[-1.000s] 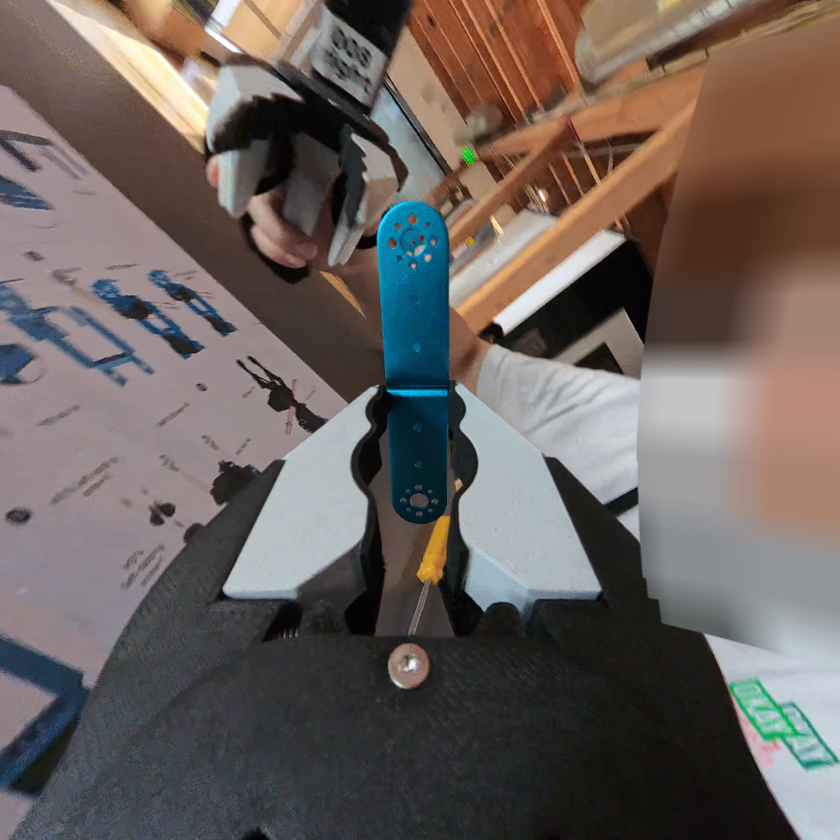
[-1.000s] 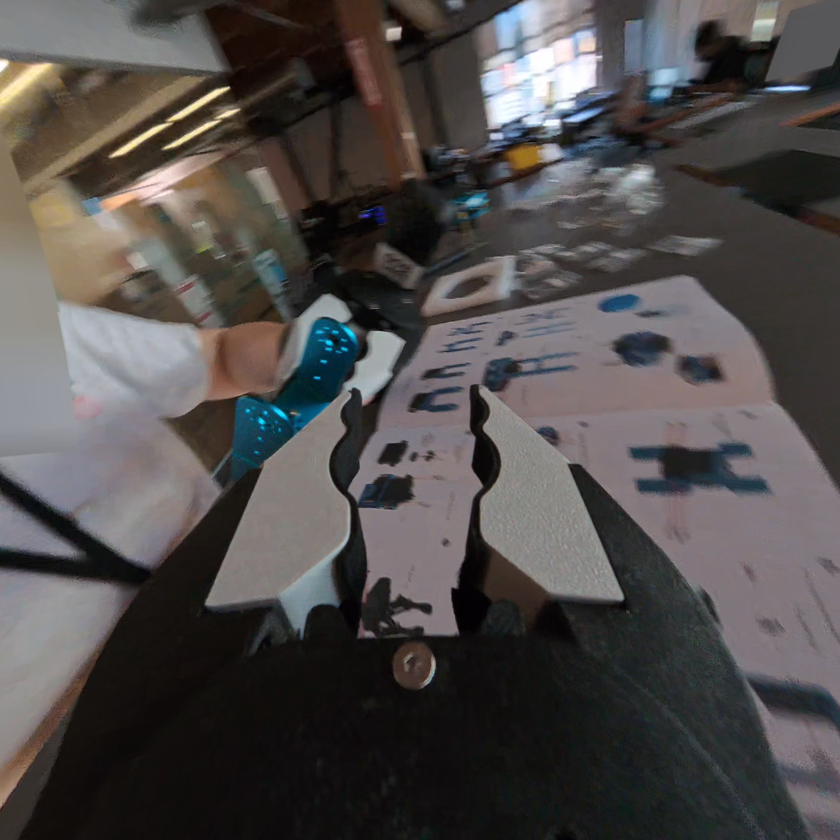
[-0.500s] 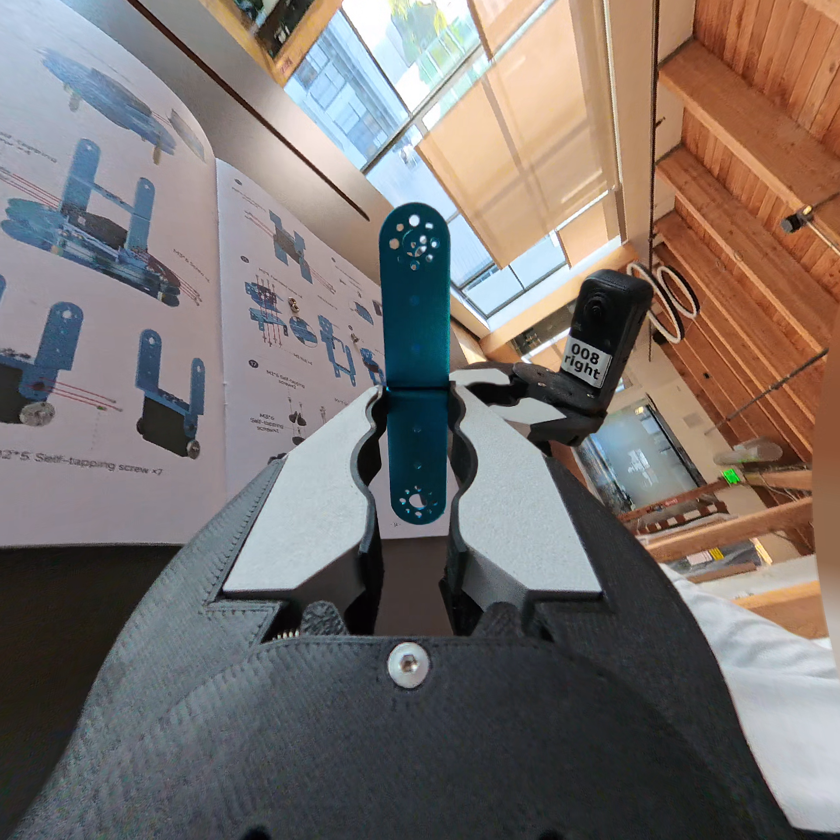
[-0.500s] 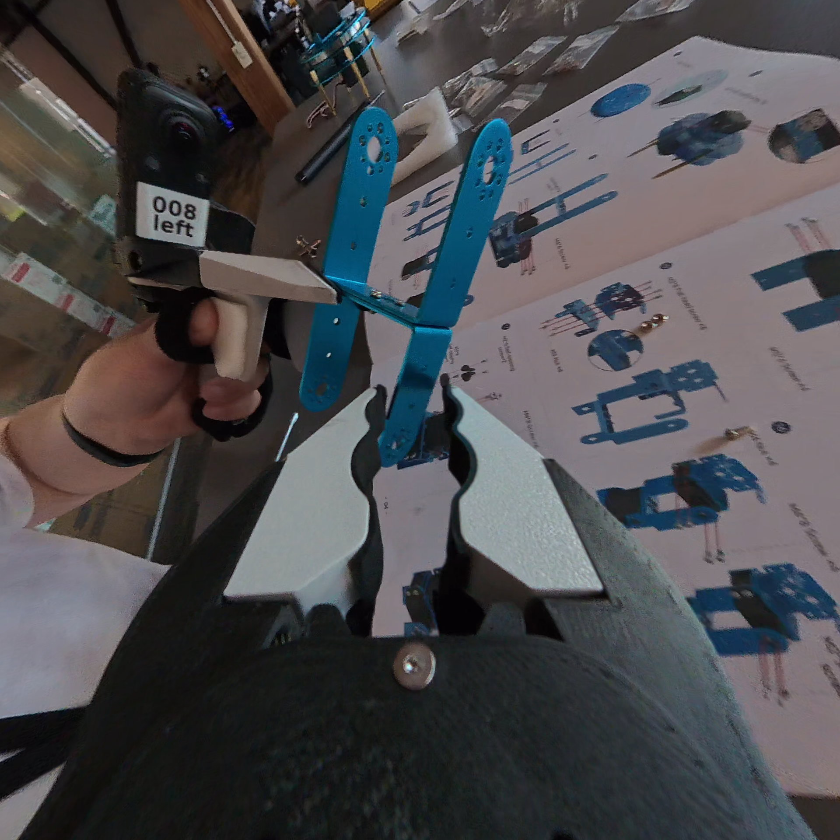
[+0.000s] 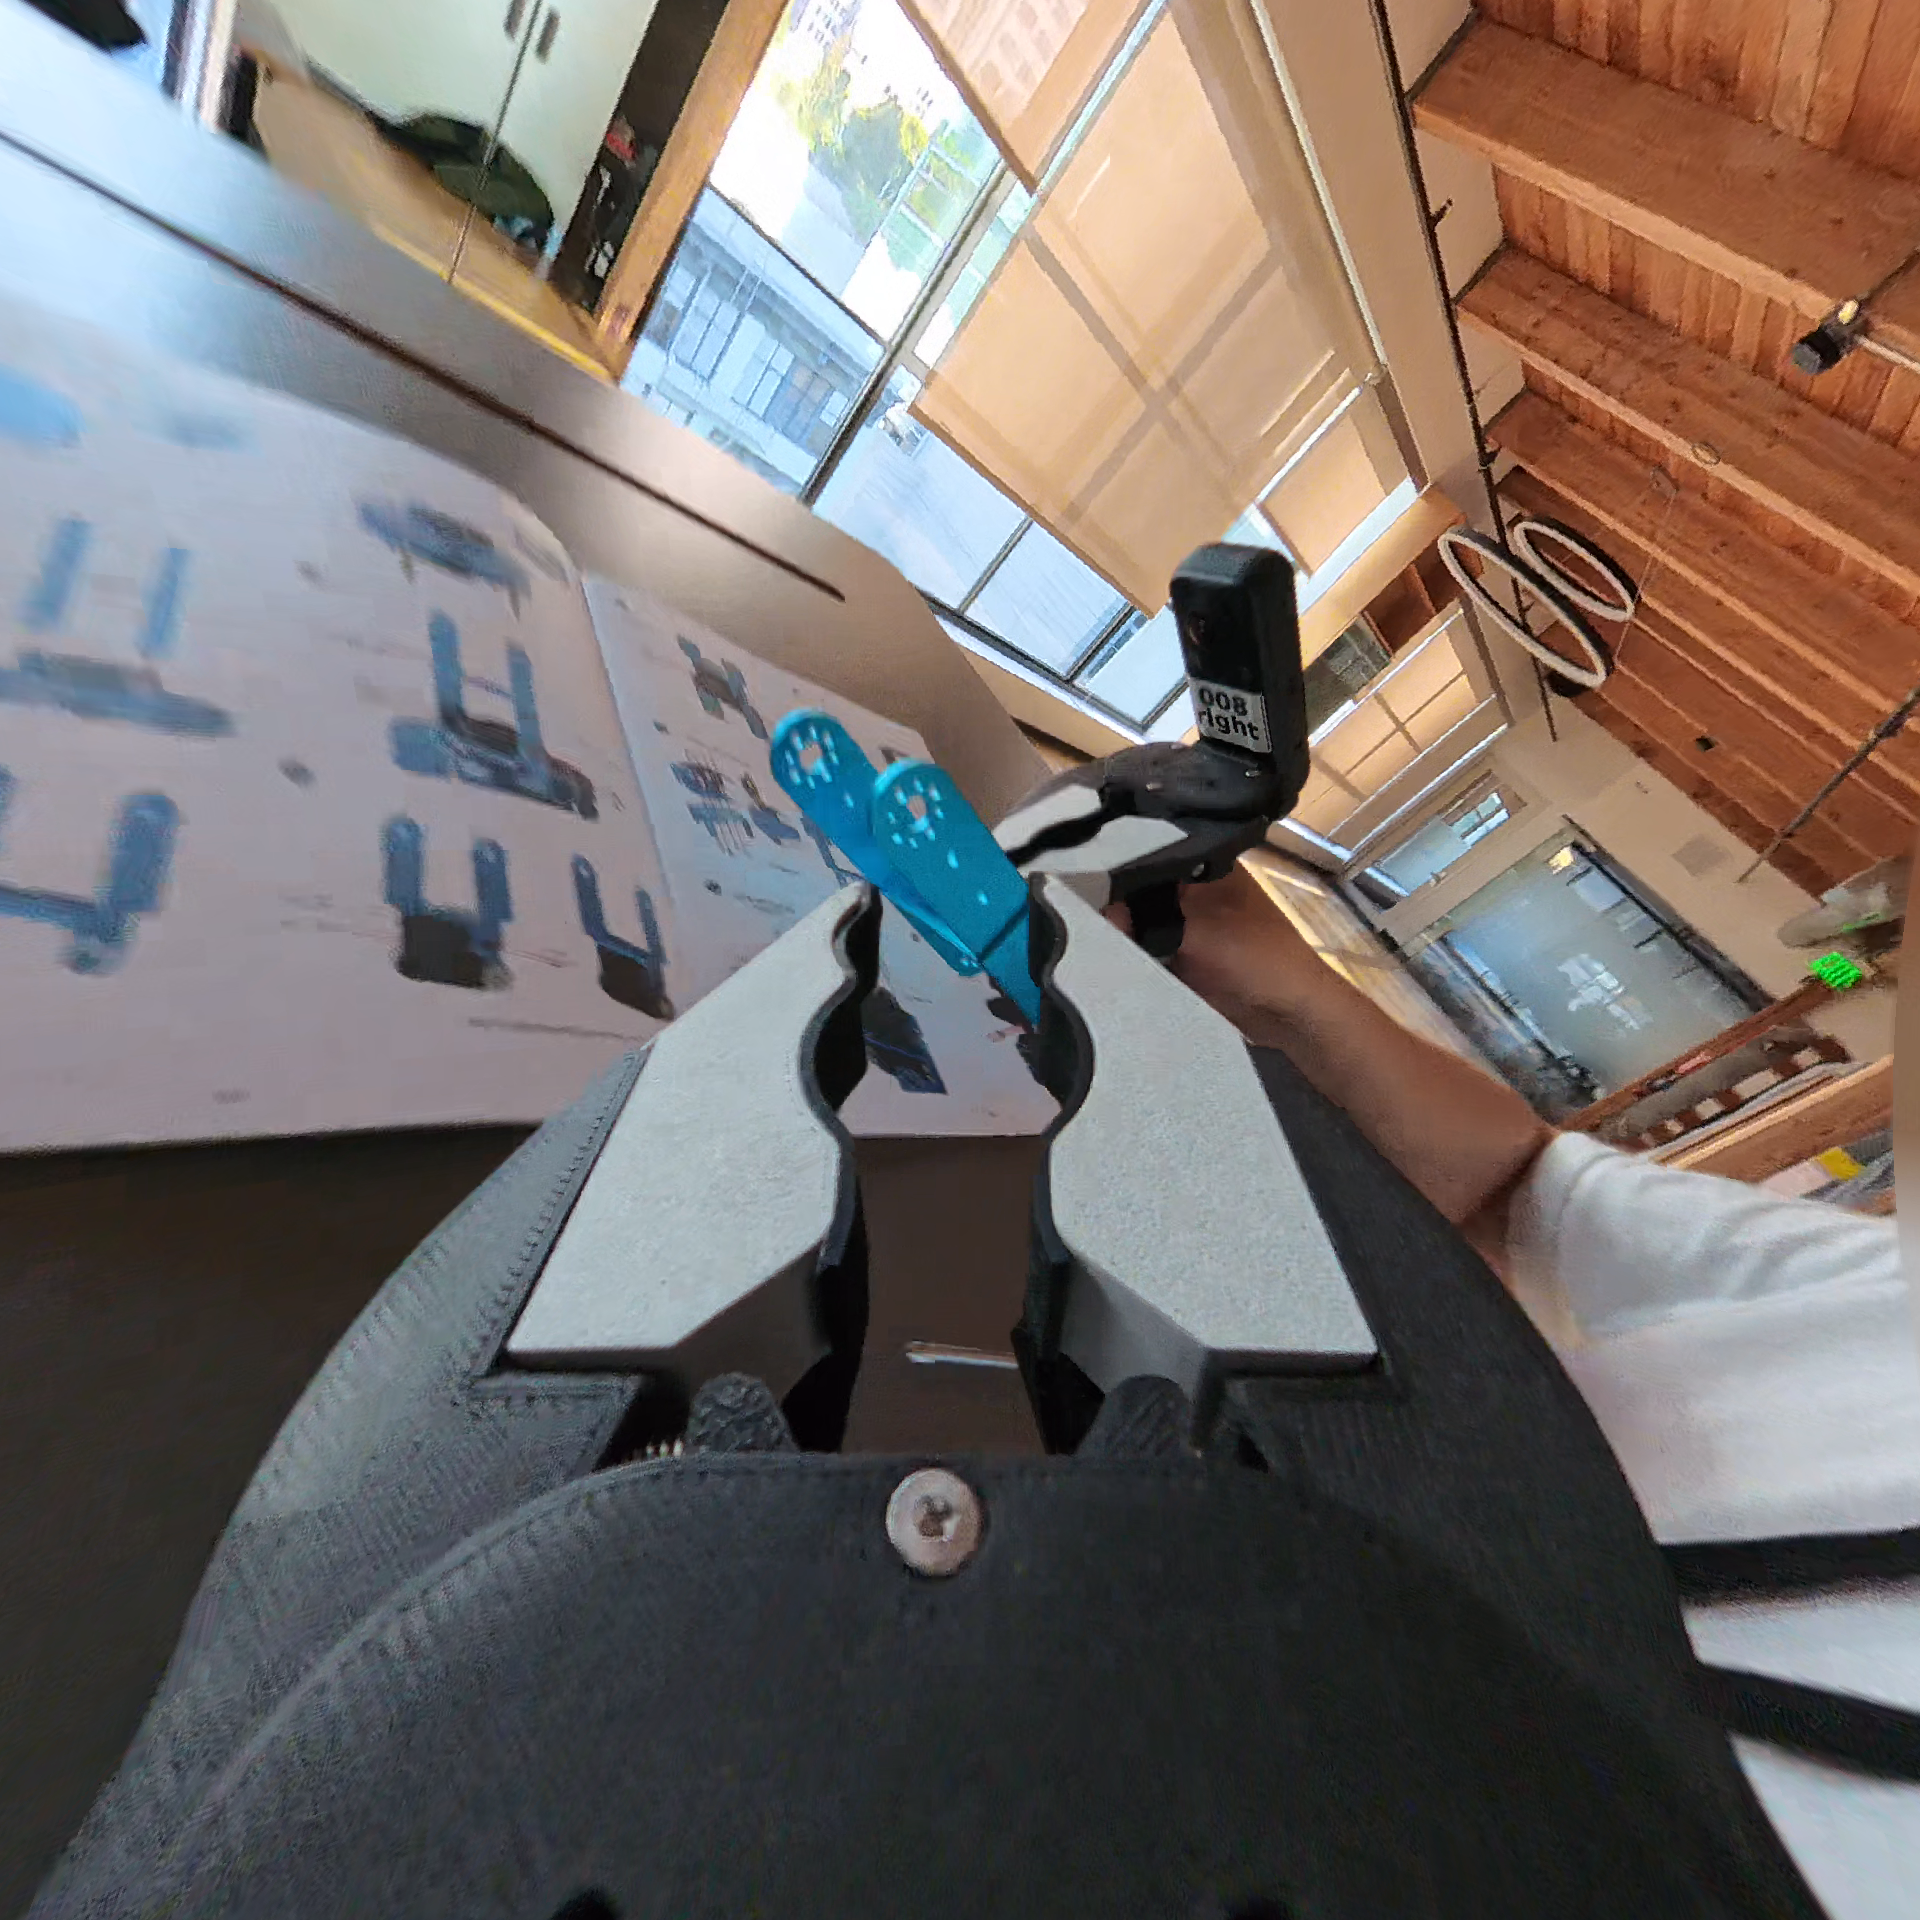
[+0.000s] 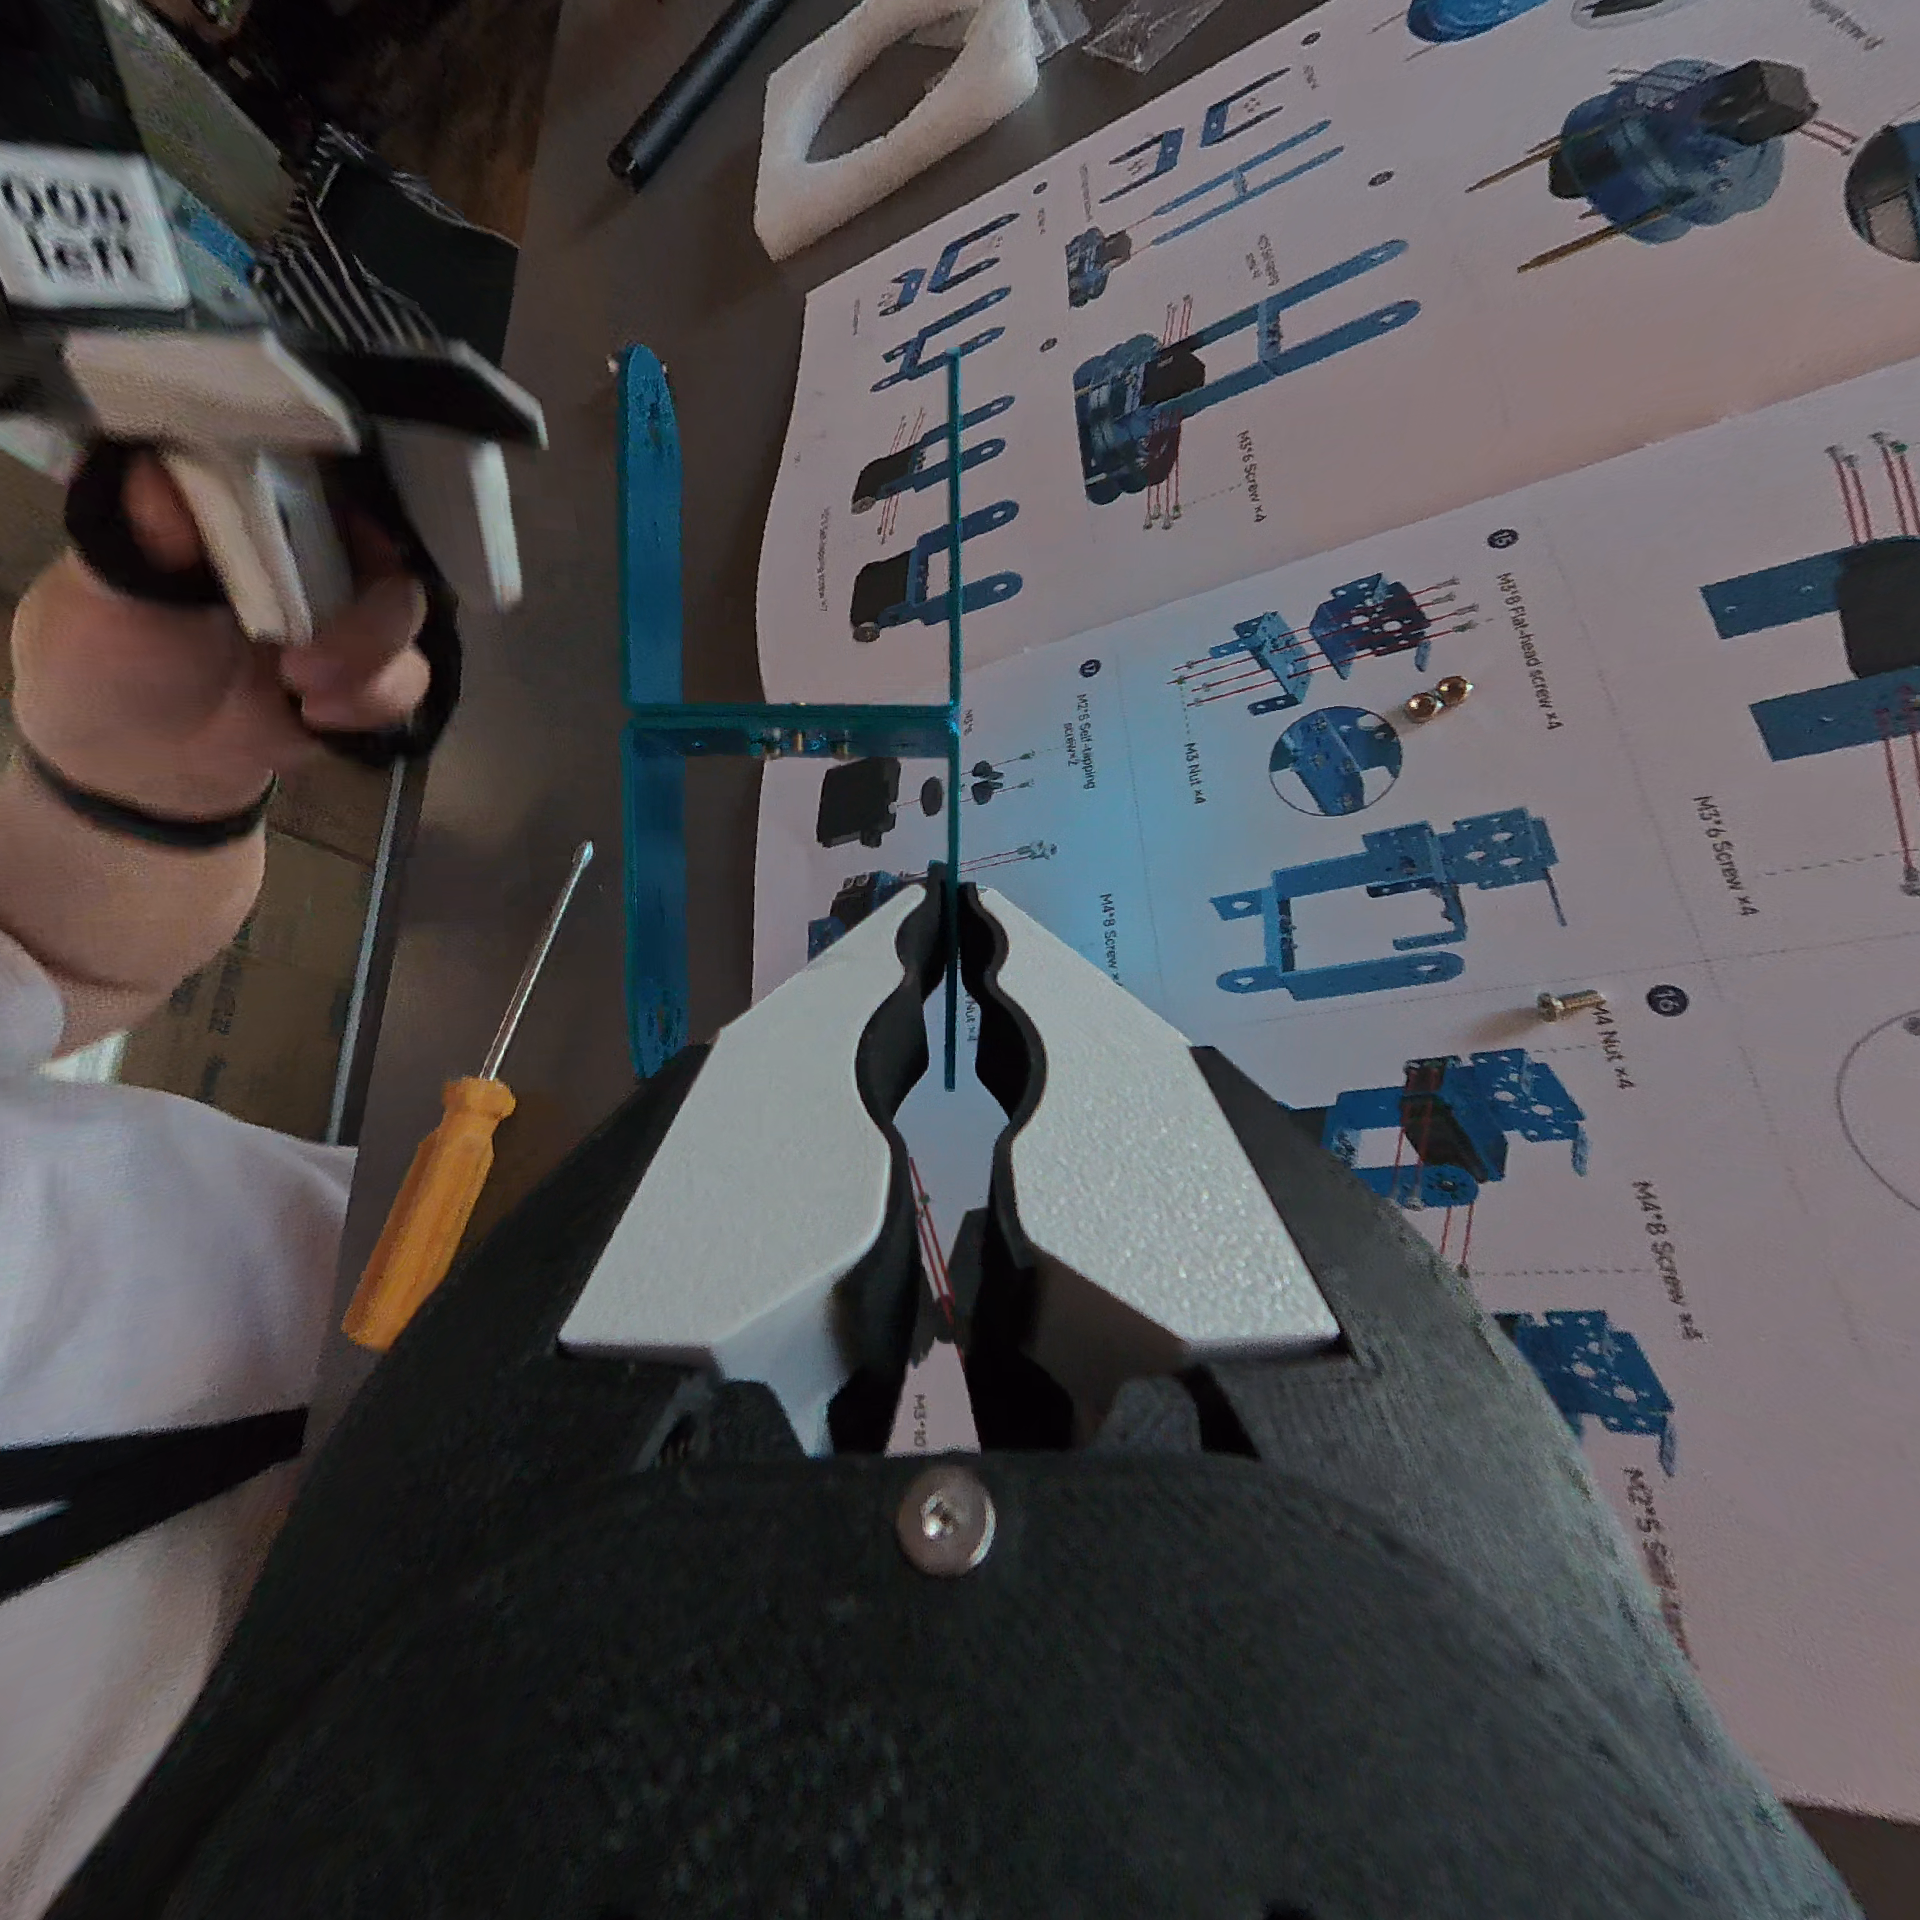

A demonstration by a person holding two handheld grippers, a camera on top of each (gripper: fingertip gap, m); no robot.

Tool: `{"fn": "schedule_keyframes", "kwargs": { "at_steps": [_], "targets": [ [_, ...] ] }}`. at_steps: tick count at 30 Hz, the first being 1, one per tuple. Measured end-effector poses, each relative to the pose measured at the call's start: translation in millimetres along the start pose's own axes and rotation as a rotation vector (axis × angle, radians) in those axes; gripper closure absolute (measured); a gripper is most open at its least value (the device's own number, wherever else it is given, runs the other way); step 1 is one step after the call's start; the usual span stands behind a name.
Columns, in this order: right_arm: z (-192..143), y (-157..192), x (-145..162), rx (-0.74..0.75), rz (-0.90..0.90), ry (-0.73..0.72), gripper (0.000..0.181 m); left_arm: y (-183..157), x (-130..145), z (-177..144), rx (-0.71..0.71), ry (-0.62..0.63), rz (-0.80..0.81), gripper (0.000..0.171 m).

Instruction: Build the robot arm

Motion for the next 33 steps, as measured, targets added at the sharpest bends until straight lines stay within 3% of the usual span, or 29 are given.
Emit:
{"fn": "schedule_keyframes", "kwargs": {
  "at_steps": [2,3,6,9,12,16,20,22,27,33],
  "targets": [
    [1,1,2,-0.003,-0.061,0.042,0.180,12,-25,-14,0.051,-0.001,0.121,0.169],
    [3,2,3,0.008,-0.102,0.063,0.180,19,-36,-15,0.095,0.024,0.184,0.171],
    [10,2,7,0.055,-0.211,0.123,0.180,37,-51,4,0.230,0.276,0.314,0.171],
    [15,-1,8,0.091,-0.255,0.156,0.180,29,-43,36,0.407,0.524,0.459,0.171],
    [18,-1,8,0.050,-0.226,0.141,0.180,27,-23,65,0.449,0.689,0.696,0.171],
    [19,-1,8,0.049,-0.247,0.123,0.180,33,0,84,0.481,0.843,0.756,0.171],
    [19,2,10,0.052,-0.287,0.133,0.176,40,11,89,0.525,0.846,0.738,0.171],
    [16,3,10,0.055,-0.286,0.127,0.163,41,13,89,0.536,0.838,0.727,0.171],
    [-11,10,-3,0.002,-0.288,0.023,0.157,36,1,80,0.579,0.728,0.690,0.171],
    [-34,-26,-29,0.117,-0.321,-0.017,0.161,38,6,77,0.559,0.765,0.705,0.171]
  ]
}}
Point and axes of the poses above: each gripper's, where its closed fingertips meet, z out along the fingers, x out of its underside, y = z × x across the jaws, the point moved 7 cm from there along -z, back along the fingers, and after that the axes turned 6 degrees about z, right-handed, at the moved point
